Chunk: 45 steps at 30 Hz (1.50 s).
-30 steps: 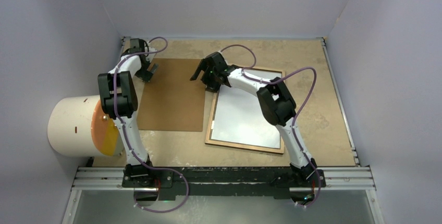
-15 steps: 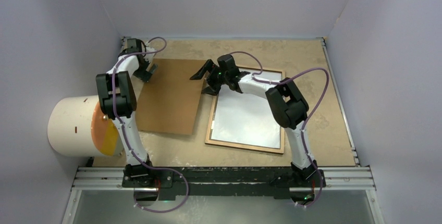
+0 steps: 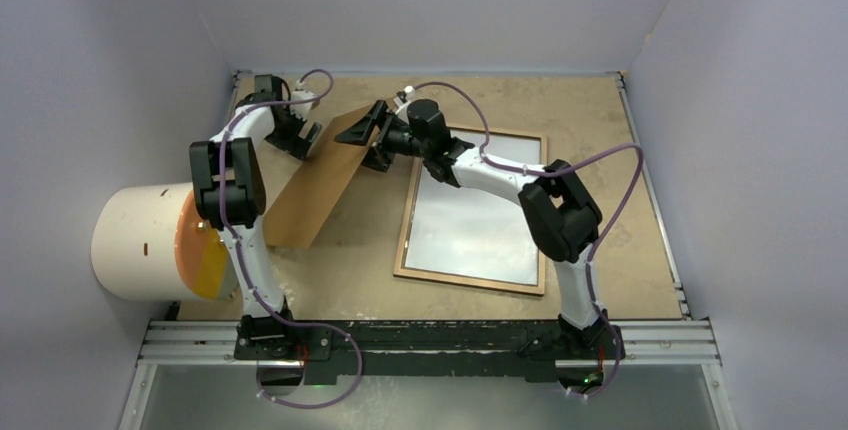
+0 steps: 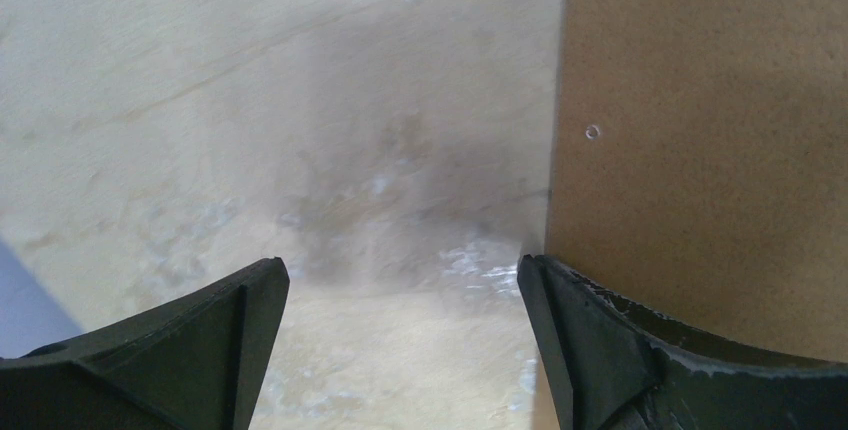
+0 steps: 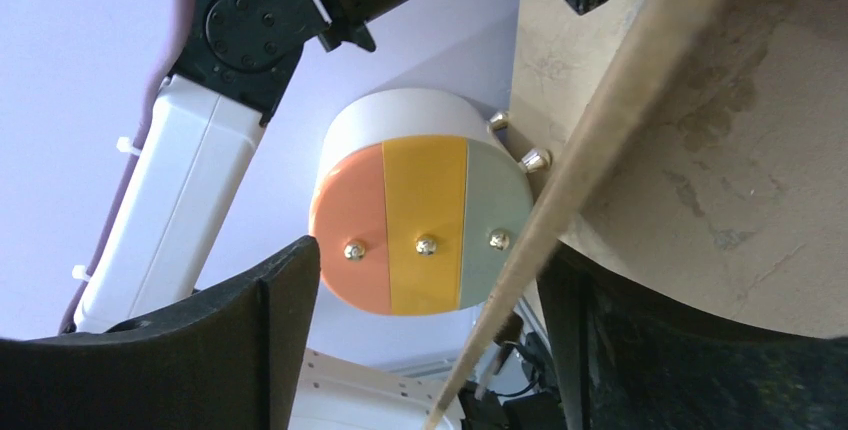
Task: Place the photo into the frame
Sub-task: Pick up the photo frame item at the center of the board, then turn over the photo frame item on the photo frame.
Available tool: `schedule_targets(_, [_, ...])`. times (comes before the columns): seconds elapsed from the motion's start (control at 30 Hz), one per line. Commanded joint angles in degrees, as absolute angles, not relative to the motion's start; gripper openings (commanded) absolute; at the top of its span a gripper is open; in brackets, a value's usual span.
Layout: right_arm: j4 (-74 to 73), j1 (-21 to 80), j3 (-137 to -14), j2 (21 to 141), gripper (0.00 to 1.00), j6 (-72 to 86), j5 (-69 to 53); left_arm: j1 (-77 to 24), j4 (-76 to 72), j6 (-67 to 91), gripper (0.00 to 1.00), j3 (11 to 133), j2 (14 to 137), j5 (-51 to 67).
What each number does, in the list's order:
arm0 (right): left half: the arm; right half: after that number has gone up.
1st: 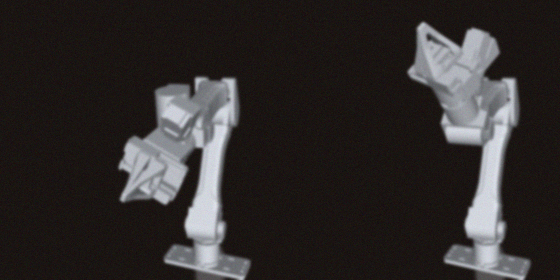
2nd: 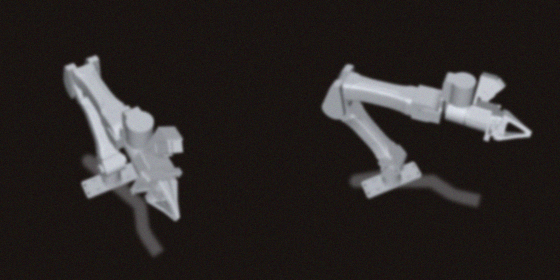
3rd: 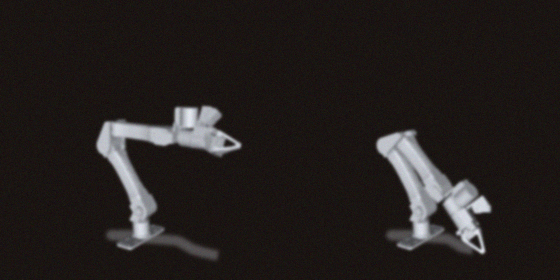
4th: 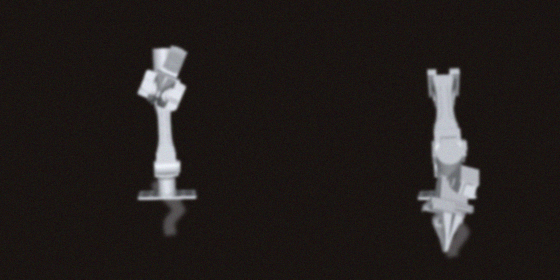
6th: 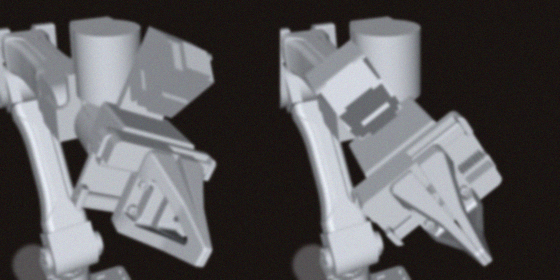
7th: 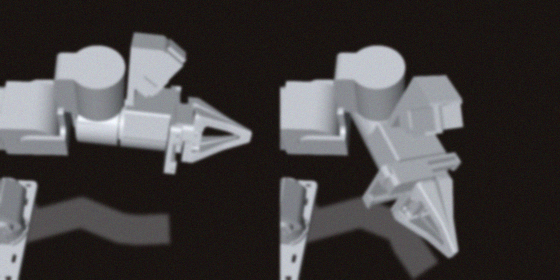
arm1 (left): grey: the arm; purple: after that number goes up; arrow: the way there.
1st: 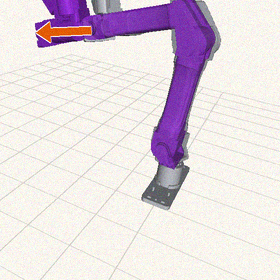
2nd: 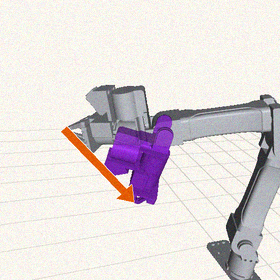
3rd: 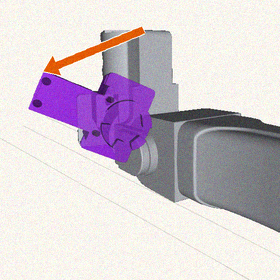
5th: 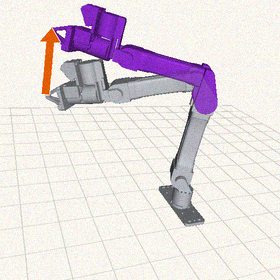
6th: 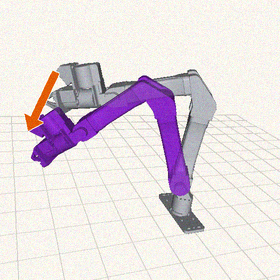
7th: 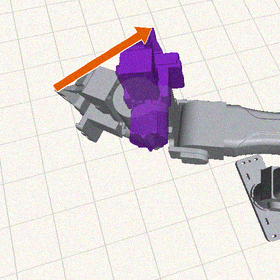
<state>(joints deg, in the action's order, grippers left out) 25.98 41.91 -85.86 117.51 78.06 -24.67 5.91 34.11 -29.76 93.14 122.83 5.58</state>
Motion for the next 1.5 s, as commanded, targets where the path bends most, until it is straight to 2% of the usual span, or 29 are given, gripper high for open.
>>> schedule_targets(0.0, [22.10,41.42,-84.49,112.61,0.70,75.71,-20.93,4.27,43.86,-26.86,0.96,88.86,126.28,13.27])
schedule_targets(0.2, [5.78,41.47,-85.34,106.02,0.42,69.87,-9.02,4.18,43.32,-26.81,0.98,90.18,123.90,11.59])
schedule_targets(0.27, [0.91,41.42,-85.91,104.52,0.29,69.46,-5.09,3.82,43.13,-26.81,0.99,91.37,122.71,9.63])
schedule_targets(0.33, [-4.17,41.40,-86.59,103.79,0.10,69.94,-3.91,3.04,42.81,-26.65,1.00,92.87,121.03,7.42])
schedule_targets(0.4, [-7.22,41.10,-87.47,103.71,0.00,70.20,-2.73,1.43,42.91,-27.33,1.00,94.17,118.42,6.42])
schedule_targets(0.53, [-10.66,40.17,-90.10,103.89,0.00,70.15,-3.45,-1.43,41.72,-30.68,1.00,95.17,109.26,8.14])
schedule_targets(0.7, [-11.12,37.33,-88.03,100.02,0.00,74.03,-5.24,-1.69,44.41,-43.33,1.00,92.15,93.04,25.44])
schedule_targets(0.8, [-9.50,34.80,-83.73,96.25,0.00,79.85,-7.06,-1.67,52.08,-54.58,1.00,89.30,83.02,37.22])
schedule_targets(0.9, [-5.08,33.07,-79.23,92.63,0.00,84.92,-9.24,-1.84,61.27,-63.61,1.00,88.94,75.85,42.95])
schedule_targets(1.13, [-0.92,32.36,-79.01,90.68,0.00,92.11,-13.02,-3.43,69.79,-73.82,0.98,82.94,66.65,43.67])
schedule_targets(1.47, [5.03,32.34,-76.36,89.40,0.00,97.95,-13.09,-4.26,74.59,-81.23,0.89,80.97,63.05,42.79])
